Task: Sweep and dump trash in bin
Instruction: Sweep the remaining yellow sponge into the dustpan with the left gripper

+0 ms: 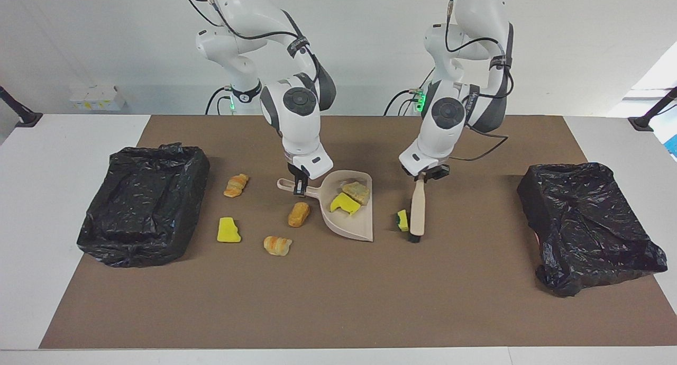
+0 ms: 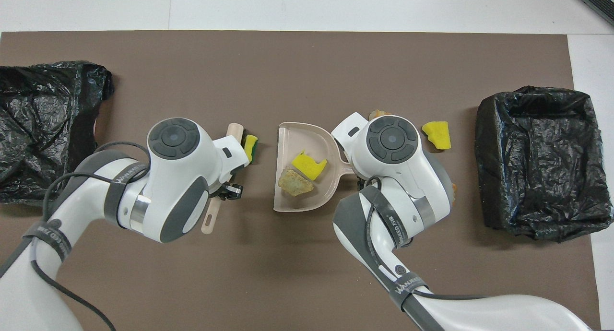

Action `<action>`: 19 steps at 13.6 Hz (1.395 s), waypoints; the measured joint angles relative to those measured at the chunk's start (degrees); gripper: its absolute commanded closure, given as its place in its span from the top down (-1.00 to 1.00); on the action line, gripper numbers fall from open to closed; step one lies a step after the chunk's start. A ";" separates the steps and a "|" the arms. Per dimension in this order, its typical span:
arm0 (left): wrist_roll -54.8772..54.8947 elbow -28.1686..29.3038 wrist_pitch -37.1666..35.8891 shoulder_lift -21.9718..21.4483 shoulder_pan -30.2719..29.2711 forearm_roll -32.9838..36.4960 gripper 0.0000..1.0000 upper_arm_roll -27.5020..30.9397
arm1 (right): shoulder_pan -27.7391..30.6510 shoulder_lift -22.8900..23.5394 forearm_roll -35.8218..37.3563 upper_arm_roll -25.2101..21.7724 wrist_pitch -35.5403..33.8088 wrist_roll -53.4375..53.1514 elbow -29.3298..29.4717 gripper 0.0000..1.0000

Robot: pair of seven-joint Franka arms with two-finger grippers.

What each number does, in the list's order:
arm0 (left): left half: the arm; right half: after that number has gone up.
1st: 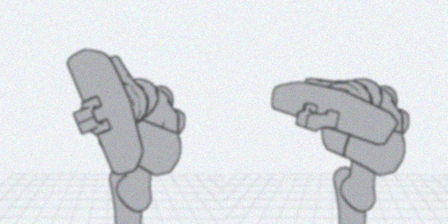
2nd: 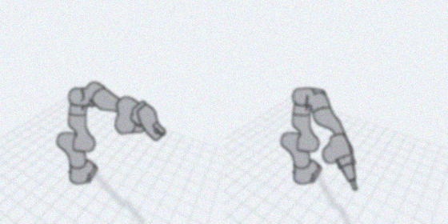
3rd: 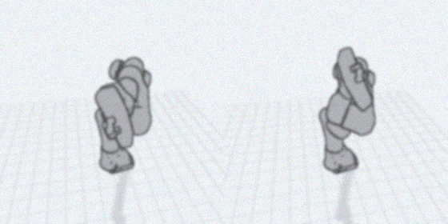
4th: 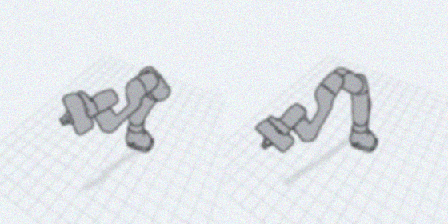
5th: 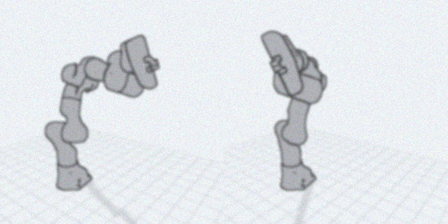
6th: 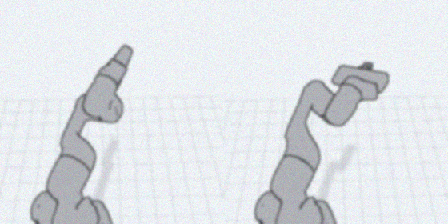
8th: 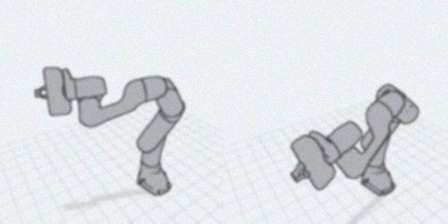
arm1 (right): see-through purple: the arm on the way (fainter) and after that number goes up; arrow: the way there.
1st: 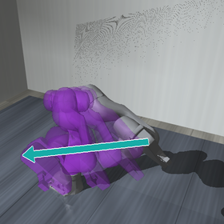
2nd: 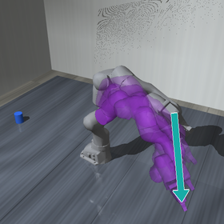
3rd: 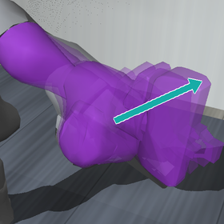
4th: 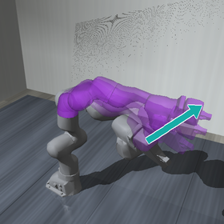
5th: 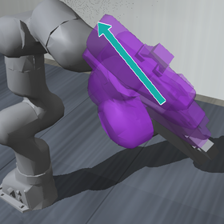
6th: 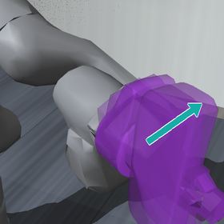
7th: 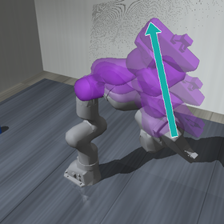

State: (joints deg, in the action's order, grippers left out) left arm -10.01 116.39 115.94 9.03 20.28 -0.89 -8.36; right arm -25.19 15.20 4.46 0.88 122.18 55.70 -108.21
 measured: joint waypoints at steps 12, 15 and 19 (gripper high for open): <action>-6.06 -2.48 -0.99 -4.62 7.16 -5.41 -1.00 1.31 | 1.33 0.28 -3.30 -0.02 0.12 0.00 -0.02 -1.00; -7.34 -2.22 -2.02 -5.79 7.18 -5.41 -1.00 1.24 | 1.42 0.28 -3.32 -0.02 0.31 0.00 -0.02 -1.00; -7.96 -0.46 2.81 -5.80 7.67 -5.45 -1.00 0.70 | 1.42 0.28 -3.32 -0.01 0.31 0.00 -0.02 -1.00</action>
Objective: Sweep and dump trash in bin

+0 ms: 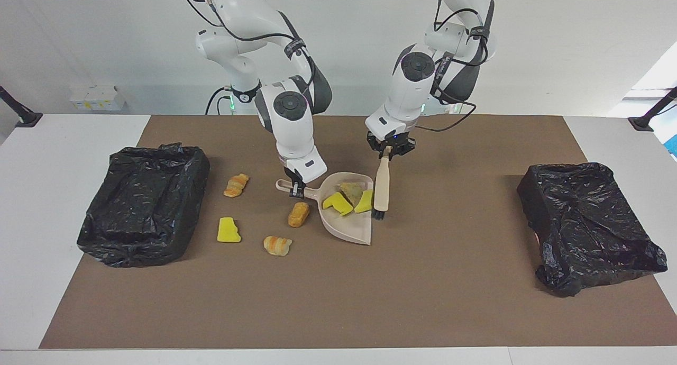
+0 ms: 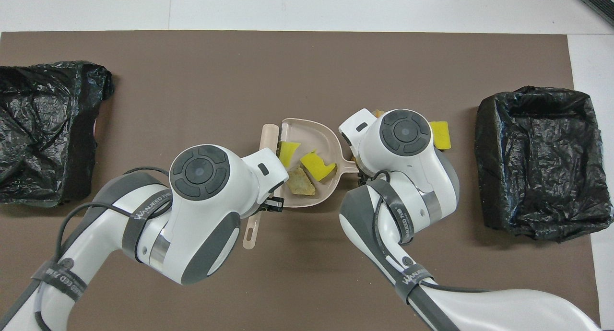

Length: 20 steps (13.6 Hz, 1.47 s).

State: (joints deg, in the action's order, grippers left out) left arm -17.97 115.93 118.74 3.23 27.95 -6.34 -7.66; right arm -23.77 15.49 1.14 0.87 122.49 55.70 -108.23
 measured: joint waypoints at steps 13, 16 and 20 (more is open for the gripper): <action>-19.43 10.94 -1.83 -5.85 13.64 -1.50 -1.00 -0.68 | 0.00 0.01 0.00 0.01 0.00 0.00 -0.08 -1.00; -23.94 11.16 -10.15 -7.56 14.59 -2.11 -1.00 -0.70 | 0.00 0.01 0.00 0.01 0.00 0.00 -0.08 -1.00; -27.27 11.33 -13.64 -8.68 16.40 -2.71 -1.00 -0.74 | 0.00 0.01 0.00 0.01 0.00 0.00 -0.09 -1.00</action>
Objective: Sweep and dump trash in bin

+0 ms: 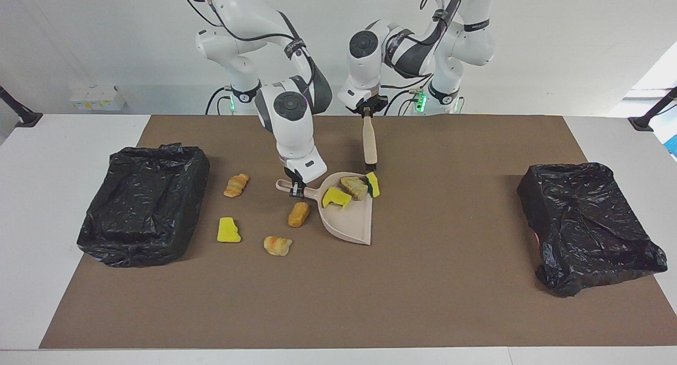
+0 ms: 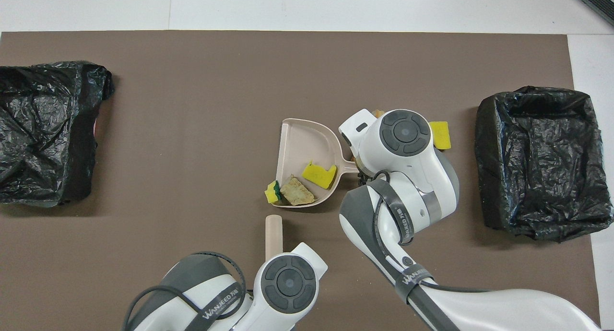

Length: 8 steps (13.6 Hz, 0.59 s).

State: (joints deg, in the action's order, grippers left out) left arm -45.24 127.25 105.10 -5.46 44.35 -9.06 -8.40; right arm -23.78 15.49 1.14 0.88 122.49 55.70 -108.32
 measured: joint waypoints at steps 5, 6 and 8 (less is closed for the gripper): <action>-2.04 1.38 -1.50 -1.15 1.91 -3.19 -1.00 0.19 | 0.21 0.00 0.00 -0.01 0.00 0.47 -0.03 -1.00; -3.46 1.54 -3.36 -1.30 1.84 -3.24 -1.00 0.54 | 0.46 0.00 0.00 -0.07 0.00 1.99 -0.03 -1.00; -5.90 1.68 -5.22 -1.48 1.31 -3.26 -1.00 1.19 | 1.79 0.00 0.00 -0.09 0.00 5.87 -0.04 -1.00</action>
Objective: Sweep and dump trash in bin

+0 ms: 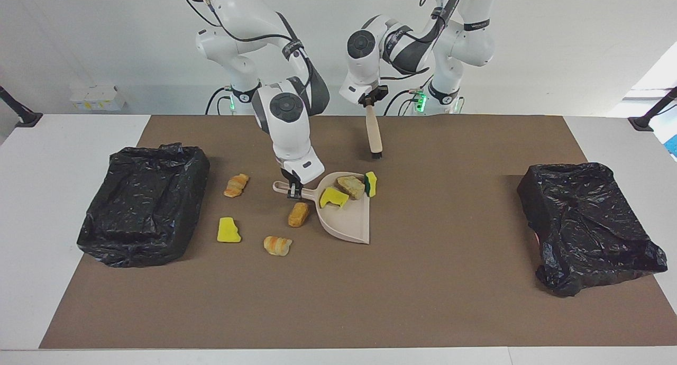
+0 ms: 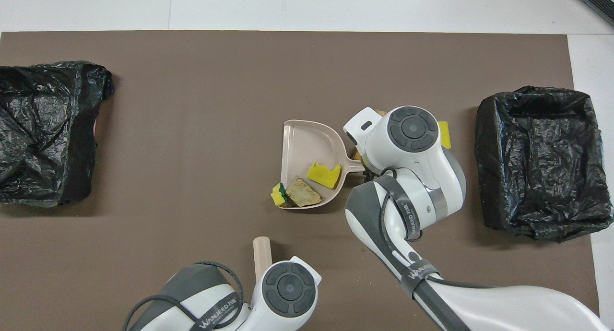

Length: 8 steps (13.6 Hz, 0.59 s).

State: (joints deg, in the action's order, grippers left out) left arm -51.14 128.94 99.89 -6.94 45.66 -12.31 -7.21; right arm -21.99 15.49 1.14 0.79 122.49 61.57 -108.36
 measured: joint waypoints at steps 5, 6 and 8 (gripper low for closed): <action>0.79 0.62 12.20 2.38 -4.72 -0.01 -1.00 0.38 | 1.75 0.01 -0.09 0.04 0.00 2.80 -0.04 -1.00; 2.29 0.60 15.54 3.33 -4.85 -0.23 -1.00 0.39 | 1.75 0.01 -0.46 0.05 0.00 2.80 -0.05 -1.00; 6.97 0.32 21.10 4.84 -4.84 -2.82 -1.00 0.22 | 1.76 0.05 -4.81 0.05 0.01 2.93 -0.20 -1.00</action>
State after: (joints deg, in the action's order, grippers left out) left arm -44.16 129.26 120.99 -2.10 40.82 -15.13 -6.99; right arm -20.23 15.54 -3.67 0.84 122.50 64.50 -108.56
